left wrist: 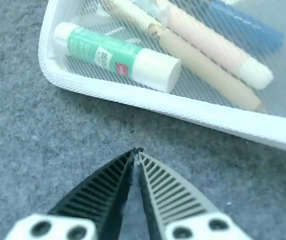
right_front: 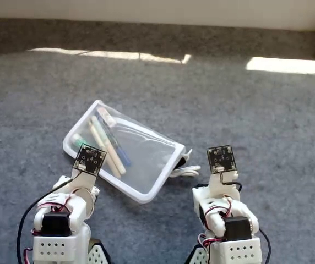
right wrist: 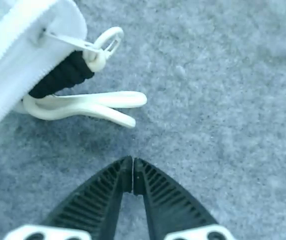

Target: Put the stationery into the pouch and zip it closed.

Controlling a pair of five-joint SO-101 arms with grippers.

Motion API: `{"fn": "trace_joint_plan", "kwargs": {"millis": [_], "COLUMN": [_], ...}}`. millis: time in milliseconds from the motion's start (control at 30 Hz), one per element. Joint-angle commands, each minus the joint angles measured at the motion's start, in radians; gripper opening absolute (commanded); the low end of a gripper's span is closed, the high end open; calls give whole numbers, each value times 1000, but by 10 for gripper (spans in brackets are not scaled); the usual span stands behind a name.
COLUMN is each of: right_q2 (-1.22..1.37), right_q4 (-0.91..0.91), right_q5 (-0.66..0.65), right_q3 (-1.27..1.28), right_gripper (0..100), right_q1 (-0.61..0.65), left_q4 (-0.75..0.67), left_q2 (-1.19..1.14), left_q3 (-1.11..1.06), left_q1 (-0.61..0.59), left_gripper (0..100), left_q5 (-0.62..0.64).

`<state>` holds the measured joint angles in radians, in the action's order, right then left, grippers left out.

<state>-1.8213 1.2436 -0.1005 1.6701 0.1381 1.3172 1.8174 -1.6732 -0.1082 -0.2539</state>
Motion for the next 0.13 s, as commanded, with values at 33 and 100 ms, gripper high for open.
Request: {"fn": "trace_joint_plan", "kwargs": {"millis": [33,100], "right_q2": [-15,-15], "right_q4": [5,5], "right_q5": [3,3], "right_q3": [124,124], "right_gripper": [5,5], "right_q1": [-10,-10], "left_q4": [5,5], "left_q2": [4,4], "left_q3": [-22,-22], "left_q1": [-5,-5], "left_gripper": [5,5], "left_q5": [8,8]}}
